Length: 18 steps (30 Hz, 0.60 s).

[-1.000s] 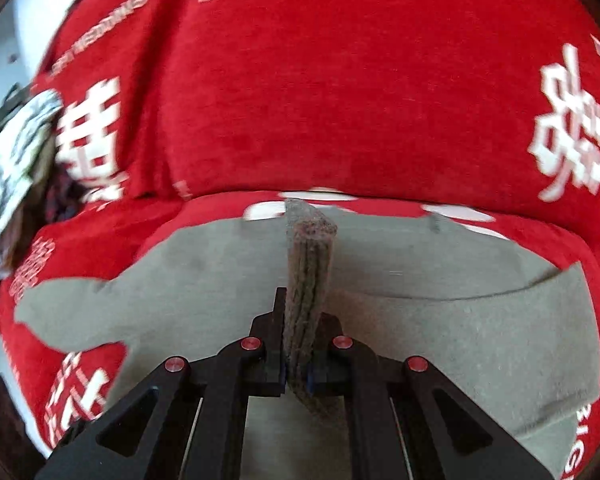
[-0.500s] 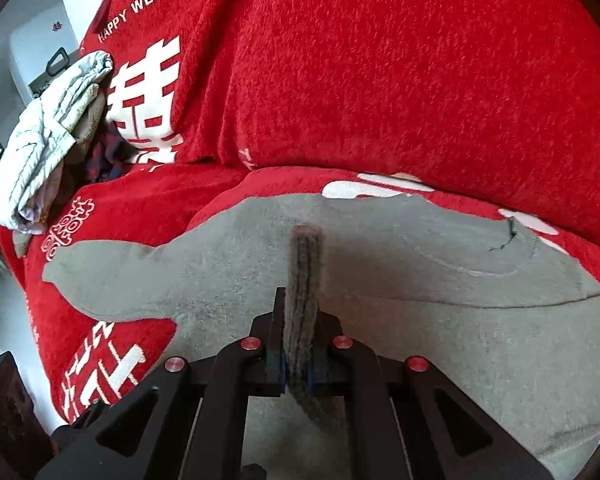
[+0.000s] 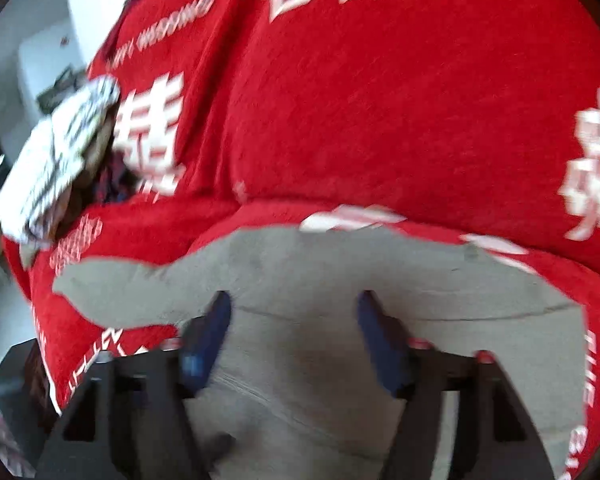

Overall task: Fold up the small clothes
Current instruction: 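Open the right gripper and move the left gripper to the other sleeve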

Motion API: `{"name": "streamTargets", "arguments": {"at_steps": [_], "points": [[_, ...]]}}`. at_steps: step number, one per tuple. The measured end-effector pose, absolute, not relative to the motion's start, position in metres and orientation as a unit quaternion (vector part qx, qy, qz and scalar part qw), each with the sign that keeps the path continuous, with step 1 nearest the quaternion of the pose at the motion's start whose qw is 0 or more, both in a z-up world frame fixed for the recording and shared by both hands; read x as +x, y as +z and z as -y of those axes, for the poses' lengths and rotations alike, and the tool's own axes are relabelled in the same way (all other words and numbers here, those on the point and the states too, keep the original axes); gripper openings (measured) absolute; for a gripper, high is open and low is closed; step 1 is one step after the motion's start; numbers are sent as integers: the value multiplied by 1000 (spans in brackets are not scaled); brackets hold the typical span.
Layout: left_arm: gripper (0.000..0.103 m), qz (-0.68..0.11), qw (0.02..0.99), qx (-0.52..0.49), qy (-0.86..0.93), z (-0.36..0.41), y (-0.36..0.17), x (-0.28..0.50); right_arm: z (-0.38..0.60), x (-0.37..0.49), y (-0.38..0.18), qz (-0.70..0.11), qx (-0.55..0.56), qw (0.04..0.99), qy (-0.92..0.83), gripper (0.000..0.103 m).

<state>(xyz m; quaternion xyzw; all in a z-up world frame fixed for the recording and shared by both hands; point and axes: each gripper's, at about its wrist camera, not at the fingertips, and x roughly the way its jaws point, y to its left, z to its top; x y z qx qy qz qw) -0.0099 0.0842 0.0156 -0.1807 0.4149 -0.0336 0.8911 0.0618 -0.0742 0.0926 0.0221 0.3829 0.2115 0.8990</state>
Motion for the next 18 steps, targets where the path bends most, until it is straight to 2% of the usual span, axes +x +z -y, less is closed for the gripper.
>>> {"name": "streamTargets", "arguments": {"at_steps": [5,8,11,15,18], "points": [[102,-416,890,-184,-31,-76,34,-10,149,36,99,-360,27,920,154,73],[102,-420,892,-159,-56,-45,47,6,192,39,71,-399,-21,916,44,73],[102,-426,892,-124,-92,-4,53,25,222,42,51,-426,7,905,6,73],[102,-473,875,-66,-80,33,27,55,223,52,21,-467,28,884,17,72],[102,-488,871,-47,-44,23,9,60,202,56,13,-468,-19,884,9,76]]}}
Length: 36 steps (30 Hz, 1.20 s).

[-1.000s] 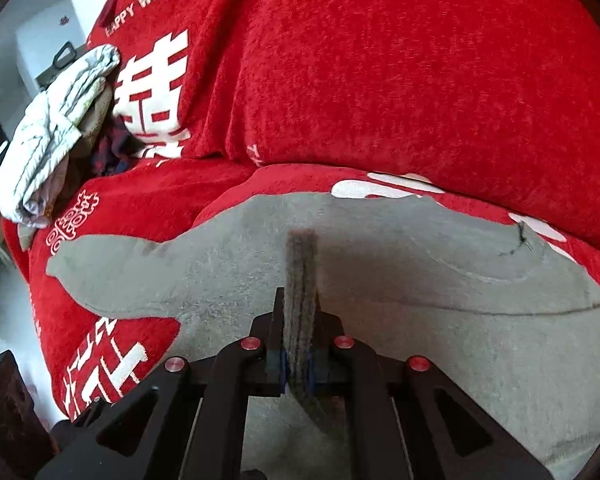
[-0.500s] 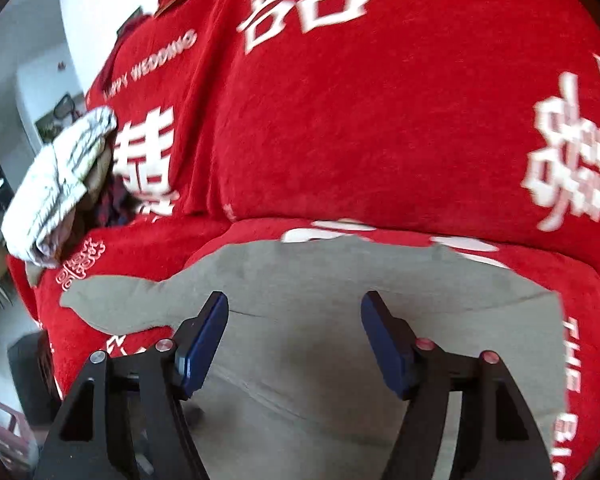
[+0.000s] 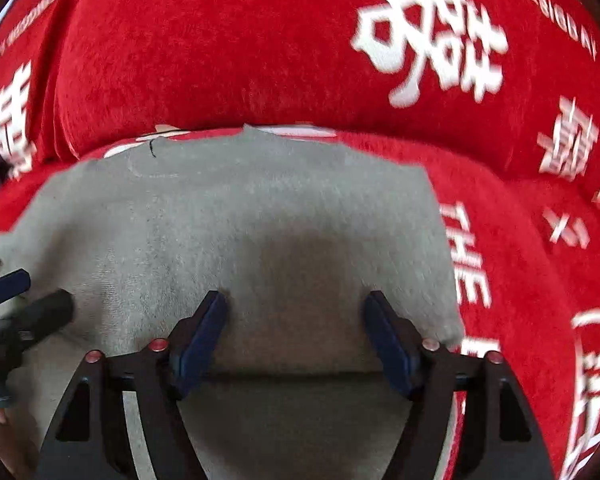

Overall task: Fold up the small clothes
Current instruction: 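Open the right gripper and move the left gripper to the other sleeve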

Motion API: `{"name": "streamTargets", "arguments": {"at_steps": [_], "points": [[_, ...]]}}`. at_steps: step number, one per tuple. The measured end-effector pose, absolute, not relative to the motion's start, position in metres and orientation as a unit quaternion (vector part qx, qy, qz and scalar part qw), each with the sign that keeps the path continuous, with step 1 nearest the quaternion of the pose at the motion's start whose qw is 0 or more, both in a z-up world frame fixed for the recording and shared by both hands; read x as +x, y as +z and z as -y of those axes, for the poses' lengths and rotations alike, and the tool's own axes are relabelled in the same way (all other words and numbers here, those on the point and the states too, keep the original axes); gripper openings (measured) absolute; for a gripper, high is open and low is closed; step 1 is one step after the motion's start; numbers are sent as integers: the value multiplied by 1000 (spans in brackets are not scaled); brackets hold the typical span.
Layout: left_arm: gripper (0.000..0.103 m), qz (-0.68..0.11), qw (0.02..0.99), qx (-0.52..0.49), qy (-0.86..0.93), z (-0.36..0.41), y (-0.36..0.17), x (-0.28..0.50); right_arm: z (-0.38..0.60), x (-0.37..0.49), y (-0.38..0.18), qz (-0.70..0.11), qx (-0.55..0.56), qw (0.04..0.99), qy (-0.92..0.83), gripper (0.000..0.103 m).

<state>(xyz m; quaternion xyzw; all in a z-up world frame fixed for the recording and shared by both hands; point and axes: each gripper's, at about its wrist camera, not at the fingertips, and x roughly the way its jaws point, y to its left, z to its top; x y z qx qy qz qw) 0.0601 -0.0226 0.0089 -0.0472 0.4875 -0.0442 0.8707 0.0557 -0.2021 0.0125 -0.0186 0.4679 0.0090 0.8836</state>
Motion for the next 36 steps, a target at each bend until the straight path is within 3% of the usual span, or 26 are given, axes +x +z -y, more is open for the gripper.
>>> {"name": "streamTargets", "arguments": {"at_steps": [10,13,21,28,36], "points": [[102,-475,876,-71,47,-22,18,56,168,65,11,-458,-72,886,25,76],[102,-474,873,-114,8,-12,29,58,182,66,10,-461,-26,886,35,76],[102,-496,867,-25,-42,74,15,78,238,50,17,-440,107,892,12,73],[103,-494,869,17,16,28,6,63,224,50,16,-447,60,893,12,79],[103,-476,878,-23,36,-7,17,36,196,45,28,-438,-4,899,-16,82]]}}
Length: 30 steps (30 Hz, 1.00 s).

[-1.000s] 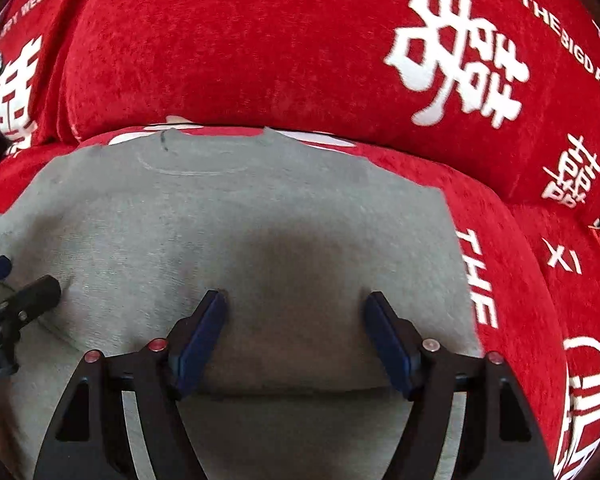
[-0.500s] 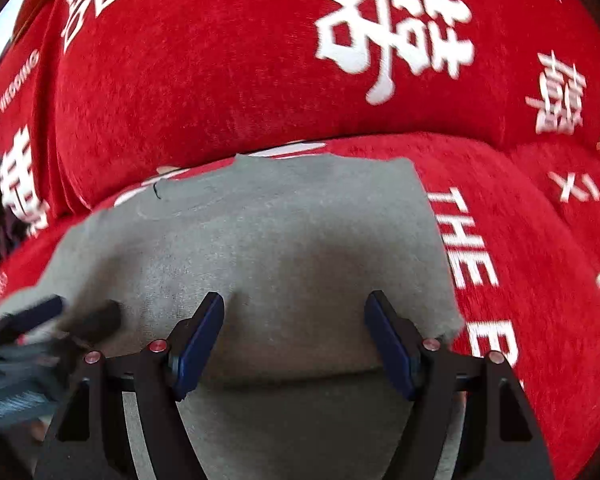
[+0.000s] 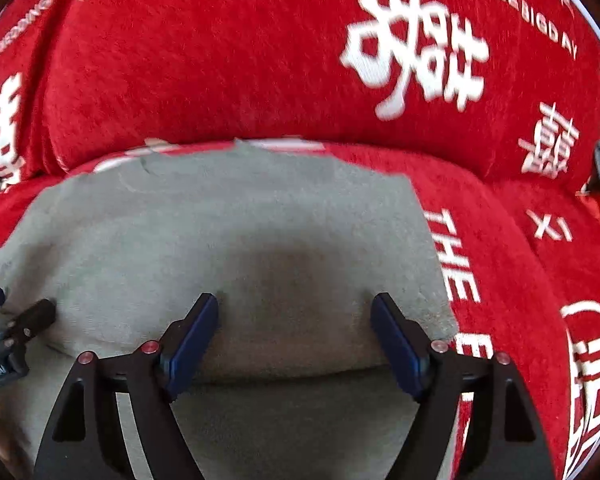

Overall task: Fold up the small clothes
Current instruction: 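Open the right gripper and move the left gripper to the other sleeve, then close the left gripper on the cuff of the other grey sleeve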

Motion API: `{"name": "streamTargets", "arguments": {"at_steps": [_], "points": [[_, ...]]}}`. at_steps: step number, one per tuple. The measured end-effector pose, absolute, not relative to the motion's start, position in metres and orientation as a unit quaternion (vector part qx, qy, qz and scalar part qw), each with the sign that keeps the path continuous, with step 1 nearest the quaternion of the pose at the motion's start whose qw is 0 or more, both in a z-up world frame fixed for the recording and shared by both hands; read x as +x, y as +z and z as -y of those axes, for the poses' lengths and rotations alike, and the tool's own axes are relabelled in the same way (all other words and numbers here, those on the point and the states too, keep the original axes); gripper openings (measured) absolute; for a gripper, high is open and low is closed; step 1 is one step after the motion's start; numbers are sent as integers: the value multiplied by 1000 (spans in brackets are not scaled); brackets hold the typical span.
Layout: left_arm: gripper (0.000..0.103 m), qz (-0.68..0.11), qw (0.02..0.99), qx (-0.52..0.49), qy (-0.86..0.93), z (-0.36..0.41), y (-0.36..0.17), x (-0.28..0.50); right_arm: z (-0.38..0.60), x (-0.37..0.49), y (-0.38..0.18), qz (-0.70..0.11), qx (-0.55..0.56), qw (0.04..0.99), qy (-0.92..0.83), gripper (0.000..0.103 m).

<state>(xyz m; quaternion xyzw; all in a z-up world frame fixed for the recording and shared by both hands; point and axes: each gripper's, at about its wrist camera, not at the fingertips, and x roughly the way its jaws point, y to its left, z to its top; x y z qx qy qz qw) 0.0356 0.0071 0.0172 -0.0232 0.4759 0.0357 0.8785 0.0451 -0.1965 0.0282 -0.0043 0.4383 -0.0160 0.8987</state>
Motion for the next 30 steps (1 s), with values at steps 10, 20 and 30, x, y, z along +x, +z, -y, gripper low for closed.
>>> {"name": "streamTargets", "arguments": {"at_steps": [10,20,30], "points": [[103,-459,867,-152,122,-151,16,-22,127,40,28,-452,-33,890,48,82],[103,-400,808,-356,245,-366,-6,-67,107,33,19,-440,-79,894,27,83],[79,-379,812,-337,289,-412,-4,-10,101,30,20,-434,-100,895,16,83]]}}
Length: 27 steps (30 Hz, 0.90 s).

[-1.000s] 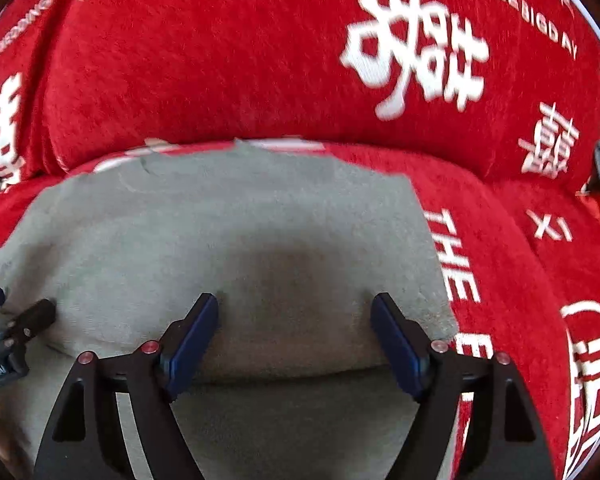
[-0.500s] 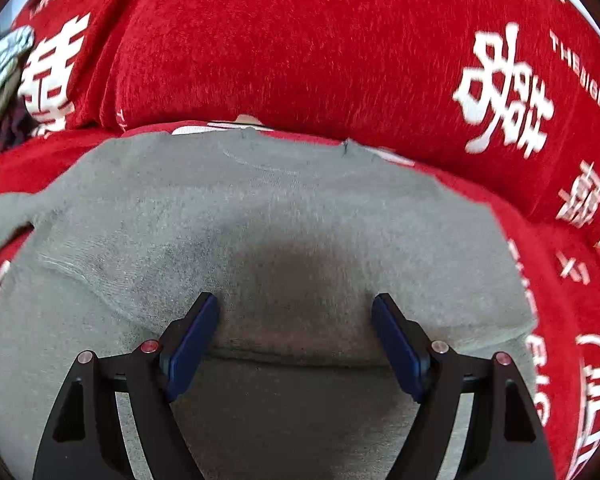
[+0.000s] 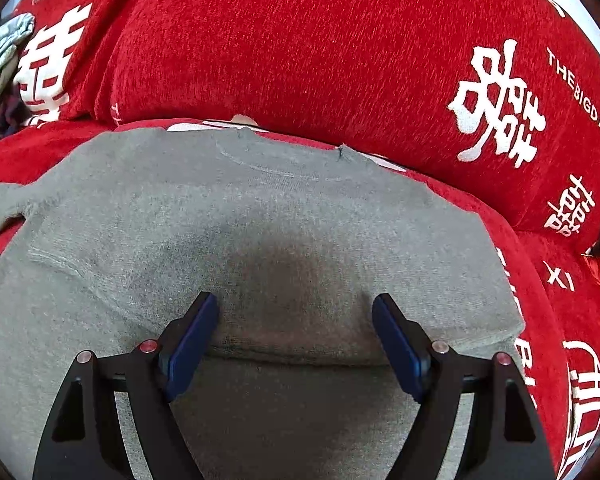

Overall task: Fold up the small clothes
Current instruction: 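Close the left gripper on the cuff of the other grey sleeve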

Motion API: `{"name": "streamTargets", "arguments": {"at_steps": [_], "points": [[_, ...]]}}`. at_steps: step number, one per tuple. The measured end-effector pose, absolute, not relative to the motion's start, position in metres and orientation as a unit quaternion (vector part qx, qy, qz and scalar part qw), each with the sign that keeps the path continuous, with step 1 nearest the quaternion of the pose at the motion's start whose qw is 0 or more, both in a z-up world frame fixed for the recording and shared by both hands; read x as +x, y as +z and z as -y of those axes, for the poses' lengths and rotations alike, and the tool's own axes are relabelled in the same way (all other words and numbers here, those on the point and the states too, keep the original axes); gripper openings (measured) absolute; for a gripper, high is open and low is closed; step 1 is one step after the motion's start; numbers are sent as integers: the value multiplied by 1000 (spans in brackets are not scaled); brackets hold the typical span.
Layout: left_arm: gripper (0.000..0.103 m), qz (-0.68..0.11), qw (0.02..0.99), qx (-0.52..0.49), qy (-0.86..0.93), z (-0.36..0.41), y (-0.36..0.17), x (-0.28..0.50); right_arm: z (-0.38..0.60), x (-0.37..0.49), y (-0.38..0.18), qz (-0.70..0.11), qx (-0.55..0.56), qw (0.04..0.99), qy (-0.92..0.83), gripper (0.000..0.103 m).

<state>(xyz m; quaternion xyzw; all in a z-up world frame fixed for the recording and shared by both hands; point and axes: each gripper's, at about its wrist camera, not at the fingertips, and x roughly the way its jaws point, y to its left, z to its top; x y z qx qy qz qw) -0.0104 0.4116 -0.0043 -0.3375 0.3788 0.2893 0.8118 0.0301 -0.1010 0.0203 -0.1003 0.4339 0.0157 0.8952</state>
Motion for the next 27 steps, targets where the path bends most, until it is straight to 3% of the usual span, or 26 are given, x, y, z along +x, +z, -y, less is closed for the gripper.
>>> {"name": "streamTargets", "arguments": {"at_steps": [1,2,5,11,19,22,24,27], "points": [[19,-370,817,-335,289,-412,-1,-13,100,31,22,-436,-102,894,14,83],[12,-375,815,-356,263,-416,-4,-15,99,32,23,-437,-101,894,10,83],[11,-360,812,-400,225,-429,-11,-28,88,36,37,-429,-92,898,17,83],[11,-336,837,-343,262,-420,10,-48,23,64,54,-416,-105,901,63,83],[11,-347,848,-293,274,-409,19,-45,-110,115,5,-477,-160,857,110,82],[11,-342,850,-296,269,-409,26,-45,-144,105,5,-462,-175,856,154,82],[11,-346,852,-287,268,-404,30,-41,-147,100,12,-482,-131,837,222,80],[11,-357,855,-272,258,-387,34,-29,-124,88,32,-449,-135,864,184,80]]}}
